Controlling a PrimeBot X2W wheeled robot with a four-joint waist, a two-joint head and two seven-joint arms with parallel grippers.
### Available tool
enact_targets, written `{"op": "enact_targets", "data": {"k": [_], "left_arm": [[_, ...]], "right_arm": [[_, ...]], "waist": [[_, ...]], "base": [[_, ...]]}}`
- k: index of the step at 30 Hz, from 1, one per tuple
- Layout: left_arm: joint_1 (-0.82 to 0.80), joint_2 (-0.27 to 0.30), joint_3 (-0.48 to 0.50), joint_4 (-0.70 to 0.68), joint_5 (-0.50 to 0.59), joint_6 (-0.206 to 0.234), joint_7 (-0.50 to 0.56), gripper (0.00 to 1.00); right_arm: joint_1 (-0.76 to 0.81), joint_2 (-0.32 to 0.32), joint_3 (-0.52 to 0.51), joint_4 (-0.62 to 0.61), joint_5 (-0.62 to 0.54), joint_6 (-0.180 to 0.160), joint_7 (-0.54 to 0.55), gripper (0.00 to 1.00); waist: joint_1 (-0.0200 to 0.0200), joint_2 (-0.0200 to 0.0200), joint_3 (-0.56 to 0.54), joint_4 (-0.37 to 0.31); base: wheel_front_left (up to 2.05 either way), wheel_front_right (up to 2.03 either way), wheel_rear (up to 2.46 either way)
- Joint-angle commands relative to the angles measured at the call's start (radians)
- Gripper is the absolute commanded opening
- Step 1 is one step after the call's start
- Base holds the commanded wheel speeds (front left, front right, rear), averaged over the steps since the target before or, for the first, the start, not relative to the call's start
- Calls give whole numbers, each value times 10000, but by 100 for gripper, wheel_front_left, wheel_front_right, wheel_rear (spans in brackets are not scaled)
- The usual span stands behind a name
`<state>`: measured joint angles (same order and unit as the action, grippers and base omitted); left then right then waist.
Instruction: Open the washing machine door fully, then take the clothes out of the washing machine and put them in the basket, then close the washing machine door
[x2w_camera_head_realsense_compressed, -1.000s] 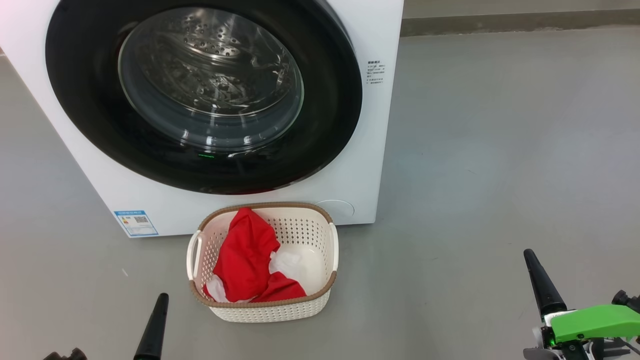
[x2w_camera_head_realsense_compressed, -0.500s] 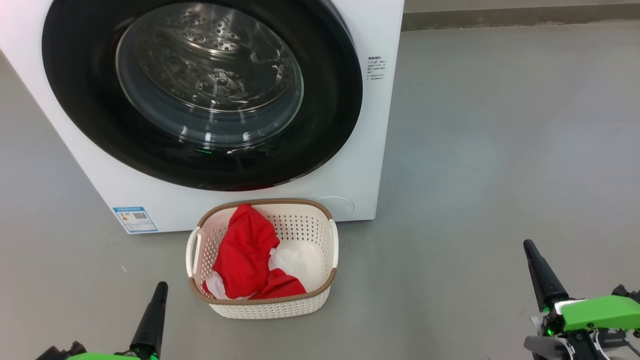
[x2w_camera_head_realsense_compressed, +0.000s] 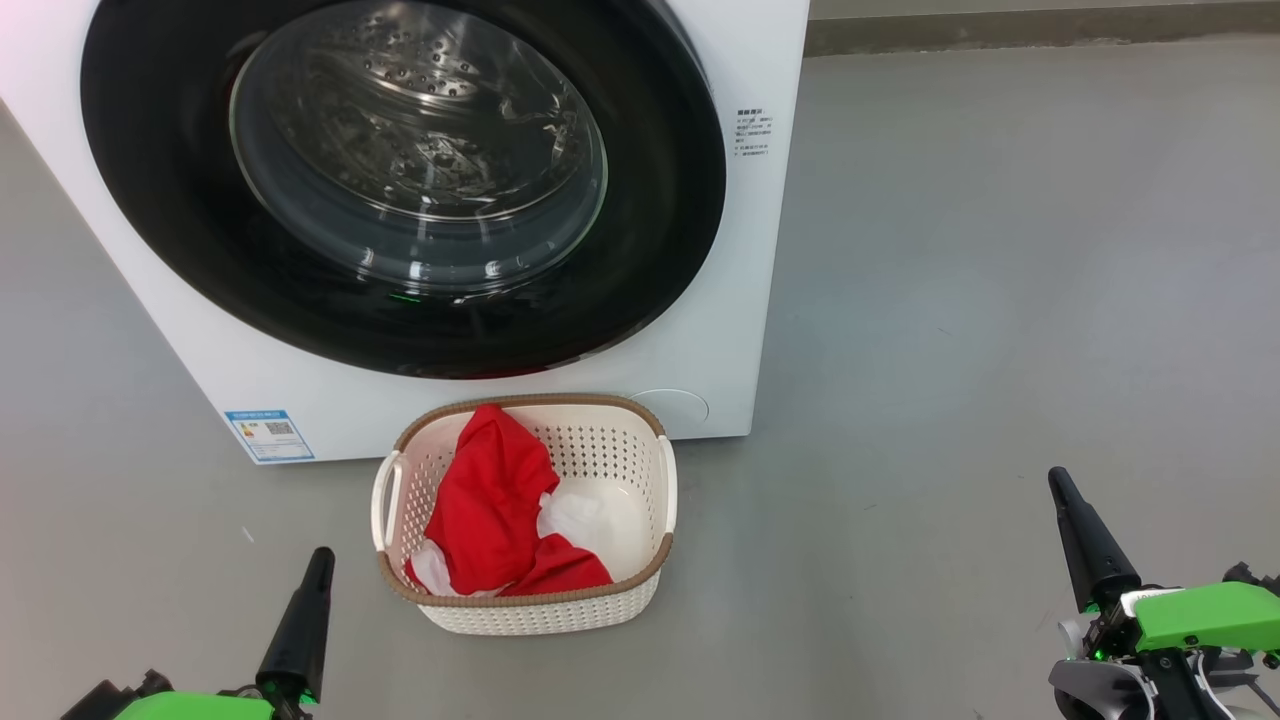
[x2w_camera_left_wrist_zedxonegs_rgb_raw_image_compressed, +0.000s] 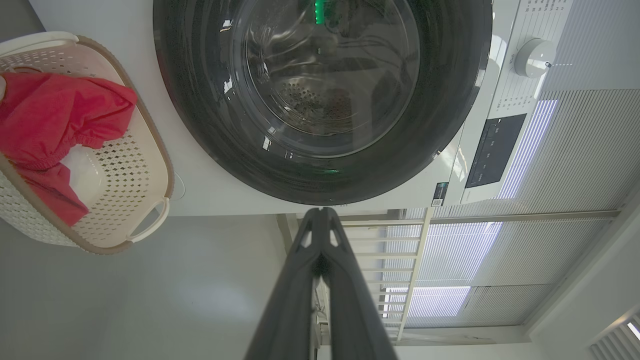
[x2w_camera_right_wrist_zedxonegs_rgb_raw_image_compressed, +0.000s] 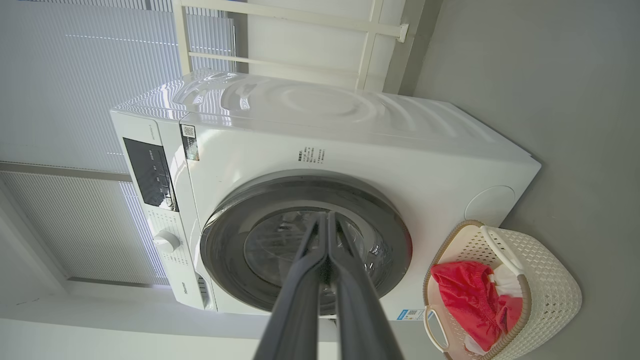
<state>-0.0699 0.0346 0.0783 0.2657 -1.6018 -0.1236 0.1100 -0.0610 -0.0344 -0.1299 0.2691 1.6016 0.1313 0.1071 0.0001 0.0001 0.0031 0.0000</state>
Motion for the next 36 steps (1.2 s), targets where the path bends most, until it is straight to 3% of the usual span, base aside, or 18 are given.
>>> {"op": "enact_targets", "data": {"k": [1,36], "left_arm": [[-382,156,358,-202,-66,-71,35,0],[-382,156,356,-204,-67,-71,34,0]], "right_arm": [[-469,-158,162,-244,71,-6,61,0],[-469,-158,162,-244,71,-6,60,0]], "waist": [[0,-1,-1,0],[0,-1,-1,0]], "base": [[0,0,0],[0,0,0]]}}
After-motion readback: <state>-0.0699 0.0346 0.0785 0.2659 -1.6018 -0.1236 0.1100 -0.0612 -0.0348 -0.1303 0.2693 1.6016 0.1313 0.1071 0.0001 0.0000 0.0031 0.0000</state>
